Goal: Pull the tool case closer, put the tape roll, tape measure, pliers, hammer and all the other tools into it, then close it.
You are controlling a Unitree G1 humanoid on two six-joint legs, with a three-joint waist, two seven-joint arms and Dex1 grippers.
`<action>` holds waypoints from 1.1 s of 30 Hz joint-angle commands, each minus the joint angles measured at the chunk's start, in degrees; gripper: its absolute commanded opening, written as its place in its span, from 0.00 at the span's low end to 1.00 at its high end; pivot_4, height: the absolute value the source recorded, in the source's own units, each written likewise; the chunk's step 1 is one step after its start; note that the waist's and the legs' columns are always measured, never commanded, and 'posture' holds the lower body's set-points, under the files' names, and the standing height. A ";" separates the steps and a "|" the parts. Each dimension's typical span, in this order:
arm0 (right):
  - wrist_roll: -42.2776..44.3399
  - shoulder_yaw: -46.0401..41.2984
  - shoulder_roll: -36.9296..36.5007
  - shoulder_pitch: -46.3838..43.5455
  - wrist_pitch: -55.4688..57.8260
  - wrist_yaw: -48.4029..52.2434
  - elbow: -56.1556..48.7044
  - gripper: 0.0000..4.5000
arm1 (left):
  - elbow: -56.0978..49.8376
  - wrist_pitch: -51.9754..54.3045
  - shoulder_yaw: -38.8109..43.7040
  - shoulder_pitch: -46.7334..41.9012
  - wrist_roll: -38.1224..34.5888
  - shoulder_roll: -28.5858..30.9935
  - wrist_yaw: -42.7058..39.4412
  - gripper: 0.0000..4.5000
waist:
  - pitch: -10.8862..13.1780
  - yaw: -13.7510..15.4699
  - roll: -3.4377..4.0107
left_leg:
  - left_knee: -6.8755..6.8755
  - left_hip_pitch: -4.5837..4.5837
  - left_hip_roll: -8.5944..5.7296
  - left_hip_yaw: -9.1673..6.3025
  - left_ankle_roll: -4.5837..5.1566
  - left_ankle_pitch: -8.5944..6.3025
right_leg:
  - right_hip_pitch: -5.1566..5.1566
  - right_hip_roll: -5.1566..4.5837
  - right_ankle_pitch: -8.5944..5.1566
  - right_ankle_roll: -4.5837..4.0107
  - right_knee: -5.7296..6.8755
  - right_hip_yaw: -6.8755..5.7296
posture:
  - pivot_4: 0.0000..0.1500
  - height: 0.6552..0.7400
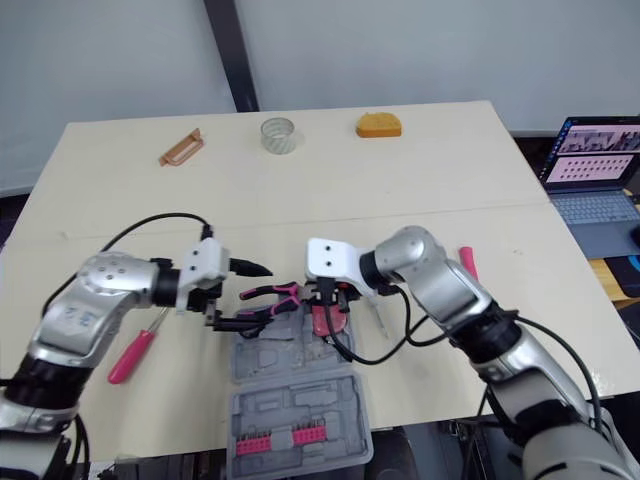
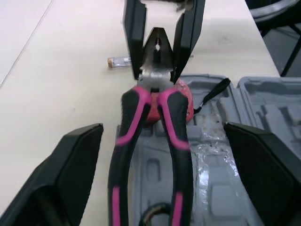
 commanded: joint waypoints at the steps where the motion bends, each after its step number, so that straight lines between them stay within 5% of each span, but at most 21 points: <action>1: 2.25 -5.02 -0.68 3.44 -4.03 -1.02 -5.52 0.22 | -4.88 -3.88 8.69 7.63 -3.70 2.62 -2.02 1.00 | 0.00 -0.16 0.00 | -0.01 0.01 0.00 0.00 0.00 0.00 | 0.00 0.00 0.00 0.00 0.01 0.00 | 1.00 1.00; 11: 1.42 -3.66 -1.31 11.39 -8.41 -0.66 -10.60 0.22 | -4.21 -15.48 23.81 31.91 -3.83 4.69 -6.50 1.00 | 0.00 0.76 0.01 | -0.02 0.05 0.04 0.10 0.00 0.00 | 0.04 -0.01 -0.02 -0.04 -0.07 0.01 | 1.00 1.00; 33: -6.51 2.75 0.95 15.36 -8.14 -3.58 -10.65 0.22 | -0.30 -28.04 22.43 37.40 -3.05 2.42 -7.28 1.00 | 0.00 0.99 0.01 | -0.02 0.10 0.05 0.10 0.01 0.00 | 0.14 0.01 0.01 -0.10 -0.13 0.00 | 1.00 1.00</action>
